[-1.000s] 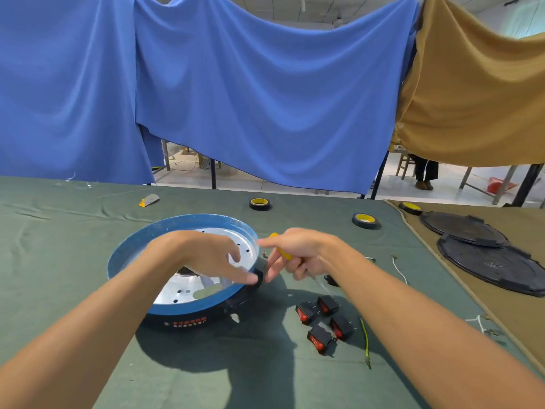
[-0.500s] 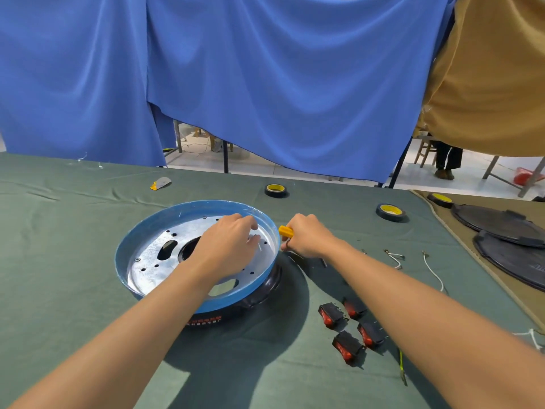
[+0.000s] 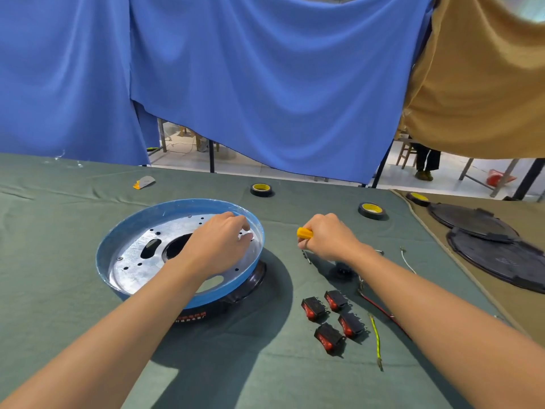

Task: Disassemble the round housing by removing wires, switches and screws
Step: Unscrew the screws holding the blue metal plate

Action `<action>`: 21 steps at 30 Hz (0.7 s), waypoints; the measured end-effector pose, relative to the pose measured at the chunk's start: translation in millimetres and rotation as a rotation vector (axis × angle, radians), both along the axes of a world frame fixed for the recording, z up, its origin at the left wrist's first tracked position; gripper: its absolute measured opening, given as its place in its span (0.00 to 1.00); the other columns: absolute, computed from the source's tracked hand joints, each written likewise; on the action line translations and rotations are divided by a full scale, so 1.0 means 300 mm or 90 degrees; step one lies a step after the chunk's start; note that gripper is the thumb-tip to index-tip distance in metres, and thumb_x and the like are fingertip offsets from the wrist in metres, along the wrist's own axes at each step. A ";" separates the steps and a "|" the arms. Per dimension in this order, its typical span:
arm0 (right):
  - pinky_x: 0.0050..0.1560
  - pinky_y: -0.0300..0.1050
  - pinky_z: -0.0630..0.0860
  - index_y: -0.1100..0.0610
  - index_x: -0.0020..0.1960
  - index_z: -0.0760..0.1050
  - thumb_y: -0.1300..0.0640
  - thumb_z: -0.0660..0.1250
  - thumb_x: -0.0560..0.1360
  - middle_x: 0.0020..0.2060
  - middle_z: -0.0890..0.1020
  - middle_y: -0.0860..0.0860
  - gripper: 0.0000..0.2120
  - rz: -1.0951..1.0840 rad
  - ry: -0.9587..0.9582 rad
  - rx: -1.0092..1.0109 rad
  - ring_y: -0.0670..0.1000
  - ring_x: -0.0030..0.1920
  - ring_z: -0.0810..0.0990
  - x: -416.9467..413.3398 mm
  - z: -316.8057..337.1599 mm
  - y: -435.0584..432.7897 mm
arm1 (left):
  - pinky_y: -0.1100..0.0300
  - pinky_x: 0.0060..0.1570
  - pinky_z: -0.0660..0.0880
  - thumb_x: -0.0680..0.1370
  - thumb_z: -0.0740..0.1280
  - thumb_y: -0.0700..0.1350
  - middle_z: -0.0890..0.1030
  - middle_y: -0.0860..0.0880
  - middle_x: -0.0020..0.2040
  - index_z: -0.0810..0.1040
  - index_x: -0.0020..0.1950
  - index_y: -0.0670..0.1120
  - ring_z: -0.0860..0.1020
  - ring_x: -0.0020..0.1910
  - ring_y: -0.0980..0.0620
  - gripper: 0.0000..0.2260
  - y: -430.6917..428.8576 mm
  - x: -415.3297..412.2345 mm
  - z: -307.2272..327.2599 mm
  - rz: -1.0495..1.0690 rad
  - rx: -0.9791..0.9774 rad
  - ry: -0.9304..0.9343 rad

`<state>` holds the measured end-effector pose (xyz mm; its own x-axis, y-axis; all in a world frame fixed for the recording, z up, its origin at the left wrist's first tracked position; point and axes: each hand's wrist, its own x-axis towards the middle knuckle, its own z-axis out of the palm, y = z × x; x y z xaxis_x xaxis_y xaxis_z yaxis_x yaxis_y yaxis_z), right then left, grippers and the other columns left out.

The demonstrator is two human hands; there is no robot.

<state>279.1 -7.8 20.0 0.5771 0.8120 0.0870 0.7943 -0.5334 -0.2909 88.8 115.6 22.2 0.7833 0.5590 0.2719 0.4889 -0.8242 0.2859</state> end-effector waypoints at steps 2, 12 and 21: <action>0.40 0.49 0.76 0.52 0.32 0.75 0.52 0.70 0.73 0.36 0.80 0.52 0.12 -0.001 -0.039 -0.001 0.56 0.40 0.79 -0.010 -0.027 -0.019 | 0.53 0.54 0.75 0.82 0.59 0.52 0.79 0.50 0.59 0.79 0.59 0.48 0.76 0.54 0.51 0.13 -0.010 0.000 0.001 -0.025 -0.011 0.017; 0.36 0.46 0.72 0.54 0.36 0.77 0.50 0.68 0.75 0.39 0.80 0.52 0.12 0.022 -0.068 0.003 0.54 0.39 0.77 -0.004 -0.063 -0.075 | 0.53 0.52 0.76 0.83 0.59 0.52 0.79 0.49 0.53 0.81 0.55 0.45 0.76 0.49 0.51 0.16 -0.032 -0.011 0.002 -0.078 0.011 0.043; 0.35 0.44 0.71 0.61 0.39 0.77 0.50 0.65 0.76 0.35 0.82 0.54 0.15 -0.048 0.166 0.088 0.52 0.36 0.74 -0.077 0.060 -0.060 | 0.50 0.47 0.78 0.83 0.56 0.46 0.78 0.52 0.42 0.80 0.48 0.46 0.75 0.38 0.55 0.14 -0.025 -0.024 0.010 -0.050 -0.024 0.033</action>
